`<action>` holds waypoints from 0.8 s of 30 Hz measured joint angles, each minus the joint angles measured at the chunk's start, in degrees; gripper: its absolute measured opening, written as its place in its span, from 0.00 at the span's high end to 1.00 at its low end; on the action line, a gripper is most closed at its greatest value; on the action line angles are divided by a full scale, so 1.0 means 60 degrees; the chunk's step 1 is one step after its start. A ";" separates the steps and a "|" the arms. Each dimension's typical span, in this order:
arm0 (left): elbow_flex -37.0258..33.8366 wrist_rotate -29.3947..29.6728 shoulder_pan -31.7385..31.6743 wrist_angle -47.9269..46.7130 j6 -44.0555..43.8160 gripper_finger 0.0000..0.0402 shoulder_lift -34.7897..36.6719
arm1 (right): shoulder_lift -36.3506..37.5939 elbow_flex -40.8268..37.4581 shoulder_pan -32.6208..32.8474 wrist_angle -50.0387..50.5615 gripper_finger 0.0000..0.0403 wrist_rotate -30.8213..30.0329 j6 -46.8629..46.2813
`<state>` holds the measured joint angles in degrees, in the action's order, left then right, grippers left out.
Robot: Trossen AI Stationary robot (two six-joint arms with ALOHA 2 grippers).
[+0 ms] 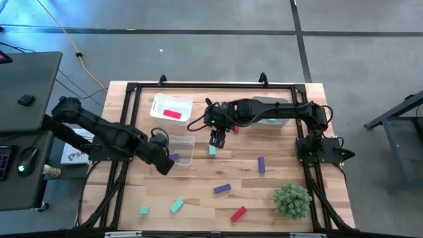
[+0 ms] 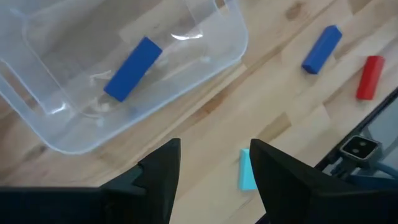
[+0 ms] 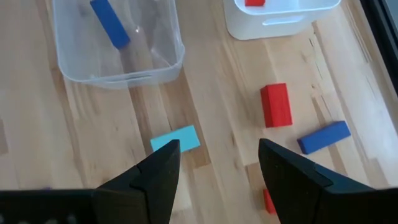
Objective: Sort & place blocks by color
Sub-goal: Put the light blue block into the grey bin
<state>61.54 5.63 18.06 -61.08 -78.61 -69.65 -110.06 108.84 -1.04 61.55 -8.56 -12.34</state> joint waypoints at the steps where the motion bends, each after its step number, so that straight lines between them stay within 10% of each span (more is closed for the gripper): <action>1: 0.0000 0.0090 0.0176 0.0093 -0.0161 0.55 -0.0117 | 0.0000 0.0000 -0.0019 0.0043 0.48 0.0000 0.0045; 24: 0.0008 0.0211 0.2233 0.2800 -0.2609 0.55 -0.3487 | -0.0004 0.0000 -0.0459 0.0315 0.48 -0.0051 0.0098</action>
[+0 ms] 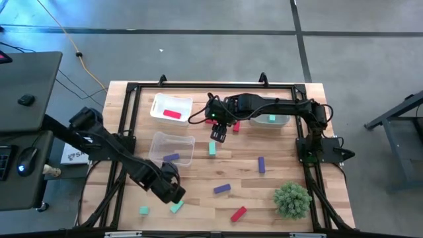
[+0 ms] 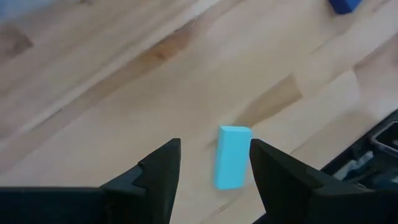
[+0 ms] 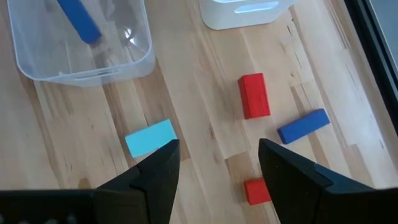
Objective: Sort & place blocks by color
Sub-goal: Put the light blue block into the grey bin
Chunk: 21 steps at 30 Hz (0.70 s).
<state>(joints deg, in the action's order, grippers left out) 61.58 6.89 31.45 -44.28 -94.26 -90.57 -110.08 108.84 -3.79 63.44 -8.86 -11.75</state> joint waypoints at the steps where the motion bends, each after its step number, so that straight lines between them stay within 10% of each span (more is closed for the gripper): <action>1: 0.0000 0.0000 0.0037 0.0239 -0.0017 0.55 -0.0133 | 0.0000 0.0000 0.0000 0.0000 0.48 -0.0007 0.0000; 21: 0.0749 -0.0258 0.0565 0.1399 -0.0199 0.55 -0.2163 | 0.0007 0.0000 0.0004 0.0170 0.48 -0.0011 -0.0419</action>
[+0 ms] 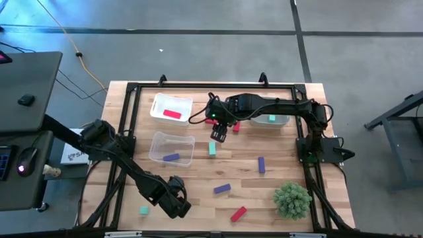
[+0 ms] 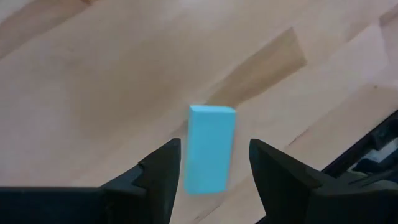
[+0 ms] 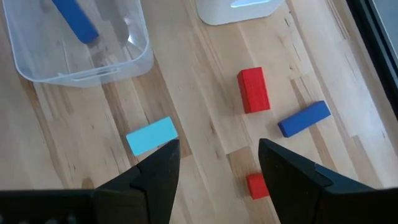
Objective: Sort & place blocks by color
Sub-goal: Put the light blue block into the grey bin
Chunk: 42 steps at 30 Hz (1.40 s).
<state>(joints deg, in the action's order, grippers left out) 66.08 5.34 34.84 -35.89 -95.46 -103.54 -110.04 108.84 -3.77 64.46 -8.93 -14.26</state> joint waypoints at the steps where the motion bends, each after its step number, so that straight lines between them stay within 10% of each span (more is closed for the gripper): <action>1: 0.0039 0.0000 0.0017 0.0157 0.0000 0.55 -0.0104 | 0.0000 0.0000 0.0000 0.0017 0.48 0.0003 -0.0048; 28: 0.0070 -0.0350 0.0256 -0.0044 0.0439 0.55 -0.1032 | 0.0000 0.0000 -0.0004 -0.0179 0.48 -0.0411 -0.0215; 42: 0.0049 -0.0278 0.0165 -0.0363 0.1409 0.77 -0.1046 | 0.0000 0.0000 -0.0002 -0.0181 0.48 -0.0418 -0.0190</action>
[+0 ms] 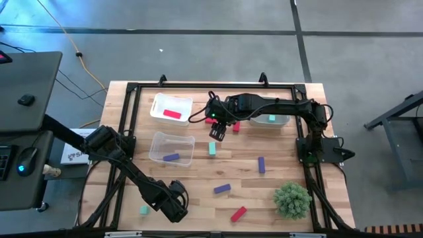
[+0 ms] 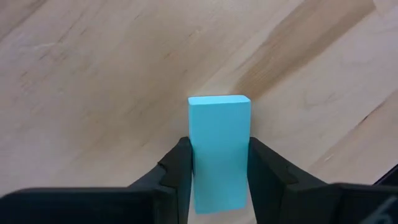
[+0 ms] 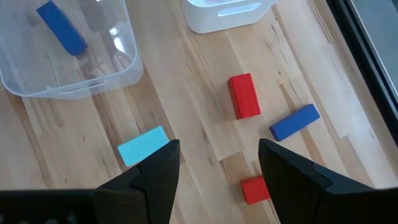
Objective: Sort & place blocks by color
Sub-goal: Put the light blue block into the grey bin
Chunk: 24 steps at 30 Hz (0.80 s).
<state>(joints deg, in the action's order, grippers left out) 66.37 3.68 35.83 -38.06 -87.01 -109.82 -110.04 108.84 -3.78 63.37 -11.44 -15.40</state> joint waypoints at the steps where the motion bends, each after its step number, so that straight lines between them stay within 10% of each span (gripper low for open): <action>1: -0.0004 -0.0012 -0.0021 0.0016 0.0088 0.77 0.0000 | 0.0000 0.0000 0.0002 0.0004 0.48 0.0004 0.0013; 24: -0.0044 0.1500 -0.1760 -0.0687 0.2936 0.77 0.2607 | 0.0000 0.0000 0.0009 0.0155 0.48 0.1794 0.0072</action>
<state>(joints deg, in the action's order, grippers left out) 66.11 12.67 25.27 -42.19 -69.39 -94.18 -110.04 108.84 -3.73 64.31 -0.68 -14.97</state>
